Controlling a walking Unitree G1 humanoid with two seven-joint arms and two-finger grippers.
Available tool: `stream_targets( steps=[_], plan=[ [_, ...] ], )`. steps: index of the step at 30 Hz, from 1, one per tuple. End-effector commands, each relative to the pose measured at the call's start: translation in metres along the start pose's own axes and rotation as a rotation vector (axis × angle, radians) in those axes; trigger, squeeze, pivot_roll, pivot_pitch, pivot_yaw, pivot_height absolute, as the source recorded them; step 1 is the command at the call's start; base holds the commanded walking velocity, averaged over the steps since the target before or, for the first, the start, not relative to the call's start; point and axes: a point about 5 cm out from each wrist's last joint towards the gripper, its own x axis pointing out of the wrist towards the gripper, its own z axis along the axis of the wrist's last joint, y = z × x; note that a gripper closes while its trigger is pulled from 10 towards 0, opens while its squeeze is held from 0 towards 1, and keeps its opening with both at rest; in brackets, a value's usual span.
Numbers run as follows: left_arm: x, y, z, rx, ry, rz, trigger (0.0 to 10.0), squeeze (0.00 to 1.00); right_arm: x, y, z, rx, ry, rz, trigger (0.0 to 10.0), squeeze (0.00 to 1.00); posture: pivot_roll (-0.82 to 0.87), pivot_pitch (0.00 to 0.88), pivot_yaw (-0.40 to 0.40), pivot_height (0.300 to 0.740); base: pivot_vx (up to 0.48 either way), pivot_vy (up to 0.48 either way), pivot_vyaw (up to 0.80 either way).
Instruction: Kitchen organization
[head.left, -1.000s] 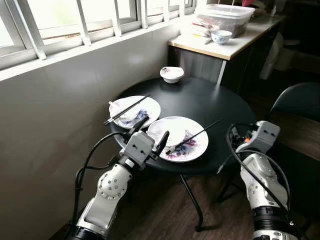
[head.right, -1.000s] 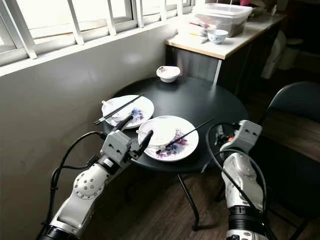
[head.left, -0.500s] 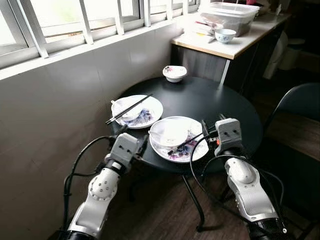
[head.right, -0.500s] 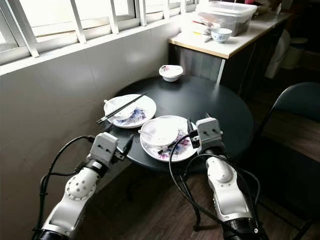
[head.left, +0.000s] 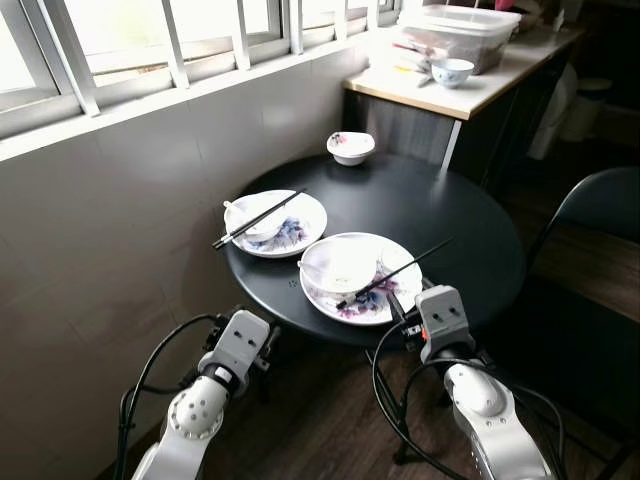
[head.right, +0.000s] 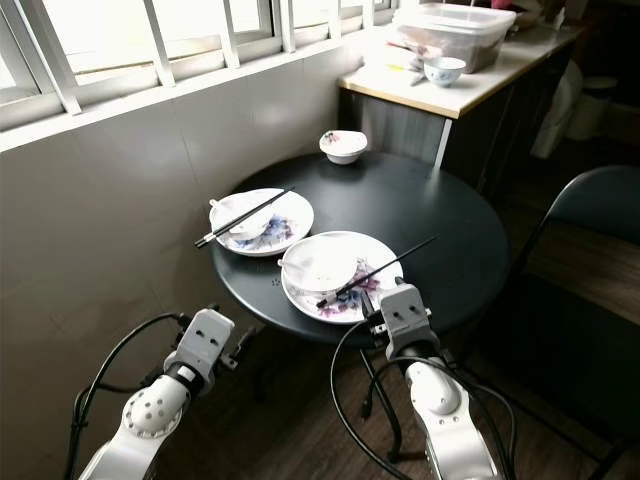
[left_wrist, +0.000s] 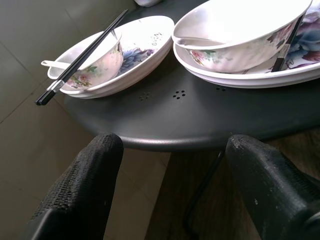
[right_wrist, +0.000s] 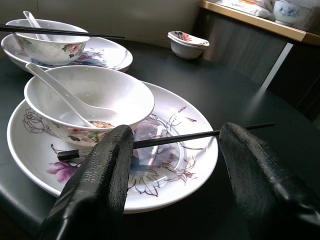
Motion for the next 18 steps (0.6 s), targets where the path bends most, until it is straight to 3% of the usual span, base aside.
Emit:
stream_targets(
  steps=[1, 10, 18],
  plan=[
    [0.002, -0.001, -0.001, -0.012, 0.013, -0.014, 10.0, 0.0, 0.003, -0.002, -0.002, 0.006, 0.017, -0.023, 10.0, 0.0, -0.01, 0.0, -0.006, 0.74, 0.0, 0.0, 0.0],
    [0.008, 0.0, 0.0, -0.055, 0.027, -0.017, 10.0, 0.0, 0.008, -0.017, -0.009, 0.093, 0.078, -0.145, 10.0, 0.0, -0.01, 0.0, -0.007, 0.74, 0.0, 0.0, 0.0],
    [0.009, 0.0, 0.001, -0.071, 0.002, -0.012, 10.0, 0.0, 0.009, -0.012, -0.003, 0.029, 0.033, -0.112, 10.0, 0.0, -0.01, 0.0, -0.012, 0.74, 0.0, 0.0, 0.0]
  ],
)
